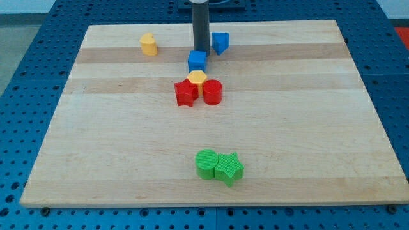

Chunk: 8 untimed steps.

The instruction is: Push the heart left beside the cube

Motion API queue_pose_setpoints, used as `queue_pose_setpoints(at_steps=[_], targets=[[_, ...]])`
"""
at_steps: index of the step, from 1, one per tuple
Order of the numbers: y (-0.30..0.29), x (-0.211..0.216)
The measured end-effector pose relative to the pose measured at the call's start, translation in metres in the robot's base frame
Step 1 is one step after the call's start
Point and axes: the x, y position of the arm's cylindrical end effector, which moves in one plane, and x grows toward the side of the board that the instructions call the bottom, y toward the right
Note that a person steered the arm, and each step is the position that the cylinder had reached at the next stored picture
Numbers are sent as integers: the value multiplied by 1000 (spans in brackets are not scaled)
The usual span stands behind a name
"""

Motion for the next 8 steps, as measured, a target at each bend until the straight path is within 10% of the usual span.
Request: queue_pose_setpoints(at_steps=[8], targets=[[-138,-63]])
